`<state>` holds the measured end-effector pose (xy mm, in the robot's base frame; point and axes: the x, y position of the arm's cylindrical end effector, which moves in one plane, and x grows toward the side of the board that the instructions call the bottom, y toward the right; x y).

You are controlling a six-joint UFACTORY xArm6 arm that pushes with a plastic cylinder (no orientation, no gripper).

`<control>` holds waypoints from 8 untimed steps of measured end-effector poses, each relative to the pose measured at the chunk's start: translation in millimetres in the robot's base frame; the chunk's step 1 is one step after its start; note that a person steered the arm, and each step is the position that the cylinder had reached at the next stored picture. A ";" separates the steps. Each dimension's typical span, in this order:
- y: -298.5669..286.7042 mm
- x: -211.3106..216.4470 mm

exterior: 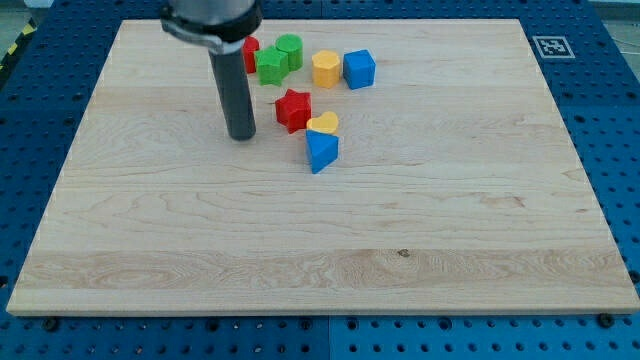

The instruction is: Place the yellow heart to the top right of the red star

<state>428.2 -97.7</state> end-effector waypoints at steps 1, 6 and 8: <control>2.2 10.9; 80.4 22.9; 80.4 18.1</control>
<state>446.3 -17.4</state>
